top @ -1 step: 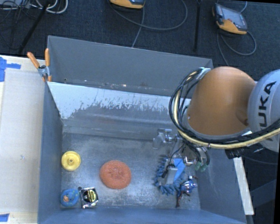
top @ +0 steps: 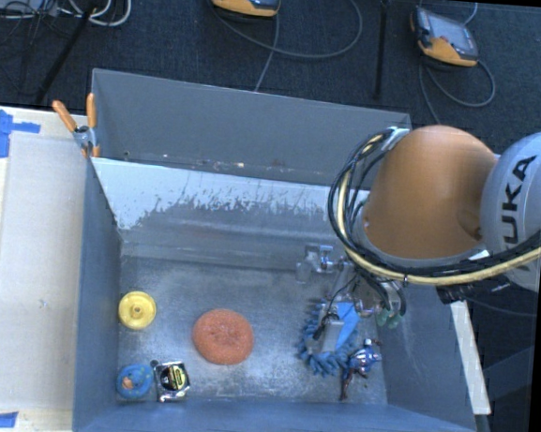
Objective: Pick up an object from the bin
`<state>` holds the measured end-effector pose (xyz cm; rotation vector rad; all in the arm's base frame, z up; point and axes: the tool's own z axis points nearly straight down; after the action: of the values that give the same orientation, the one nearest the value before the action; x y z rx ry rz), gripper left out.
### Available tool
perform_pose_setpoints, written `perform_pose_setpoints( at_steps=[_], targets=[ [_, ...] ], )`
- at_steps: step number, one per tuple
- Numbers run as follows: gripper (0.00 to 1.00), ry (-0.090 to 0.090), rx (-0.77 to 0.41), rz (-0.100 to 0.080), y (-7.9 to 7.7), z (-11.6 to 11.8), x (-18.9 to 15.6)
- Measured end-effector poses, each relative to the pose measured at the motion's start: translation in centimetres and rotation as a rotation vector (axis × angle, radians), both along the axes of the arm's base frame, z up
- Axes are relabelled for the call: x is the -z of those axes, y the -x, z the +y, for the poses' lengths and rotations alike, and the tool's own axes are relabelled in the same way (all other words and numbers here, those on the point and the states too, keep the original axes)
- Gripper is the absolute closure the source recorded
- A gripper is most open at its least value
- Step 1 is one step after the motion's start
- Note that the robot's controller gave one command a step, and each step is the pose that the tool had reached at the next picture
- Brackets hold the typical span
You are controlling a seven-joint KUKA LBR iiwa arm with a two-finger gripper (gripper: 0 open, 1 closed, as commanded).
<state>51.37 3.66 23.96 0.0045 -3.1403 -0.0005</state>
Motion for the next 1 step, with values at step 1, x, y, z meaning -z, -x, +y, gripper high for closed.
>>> perform_pose_setpoints(
  at_steps=[1],
  targets=[
    [0.00, 0.000, 0.048, -0.005, -0.89, -5.50, 7.39]
  ],
)
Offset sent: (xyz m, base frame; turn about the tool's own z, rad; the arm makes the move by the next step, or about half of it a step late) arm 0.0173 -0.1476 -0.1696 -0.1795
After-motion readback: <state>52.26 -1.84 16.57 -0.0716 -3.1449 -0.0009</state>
